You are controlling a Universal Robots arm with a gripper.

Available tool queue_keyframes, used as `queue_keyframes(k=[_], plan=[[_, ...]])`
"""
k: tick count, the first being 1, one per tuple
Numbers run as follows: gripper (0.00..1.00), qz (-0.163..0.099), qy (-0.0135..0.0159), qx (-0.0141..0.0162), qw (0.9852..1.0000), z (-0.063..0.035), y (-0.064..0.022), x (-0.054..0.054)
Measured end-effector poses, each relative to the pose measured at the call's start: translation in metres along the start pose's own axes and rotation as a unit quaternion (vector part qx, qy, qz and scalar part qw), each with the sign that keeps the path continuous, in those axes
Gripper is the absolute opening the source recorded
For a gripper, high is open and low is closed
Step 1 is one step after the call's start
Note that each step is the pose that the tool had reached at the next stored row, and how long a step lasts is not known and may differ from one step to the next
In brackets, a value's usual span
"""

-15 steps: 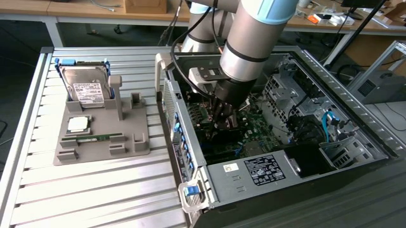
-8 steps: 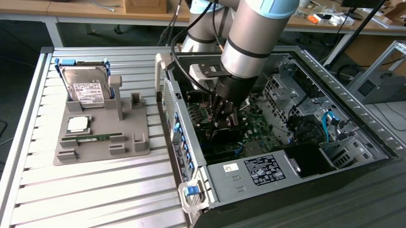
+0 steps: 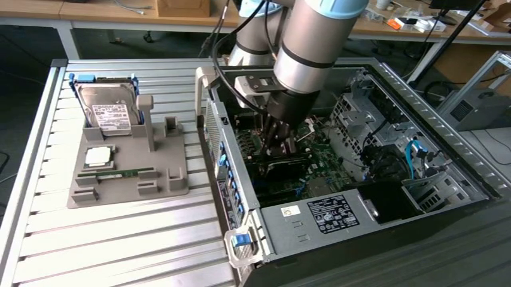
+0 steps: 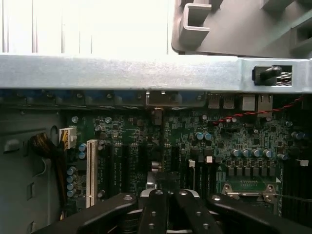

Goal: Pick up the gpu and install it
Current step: 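Press down on the gpu until it lock into place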

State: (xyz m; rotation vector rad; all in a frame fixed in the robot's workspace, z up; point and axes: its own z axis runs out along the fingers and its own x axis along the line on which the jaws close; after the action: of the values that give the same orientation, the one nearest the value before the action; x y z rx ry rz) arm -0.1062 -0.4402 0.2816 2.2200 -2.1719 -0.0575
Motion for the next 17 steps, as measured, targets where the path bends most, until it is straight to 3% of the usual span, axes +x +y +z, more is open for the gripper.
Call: queue_keyframes(k=[4, 17], plan=[[0.11, 0.0, -0.0016, 0.0, 1.0, 0.0035, 0.0106, -0.003], [0.11, 0.0, -0.0024, 0.0001, 1.0, 0.0161, 0.0179, -0.006]])
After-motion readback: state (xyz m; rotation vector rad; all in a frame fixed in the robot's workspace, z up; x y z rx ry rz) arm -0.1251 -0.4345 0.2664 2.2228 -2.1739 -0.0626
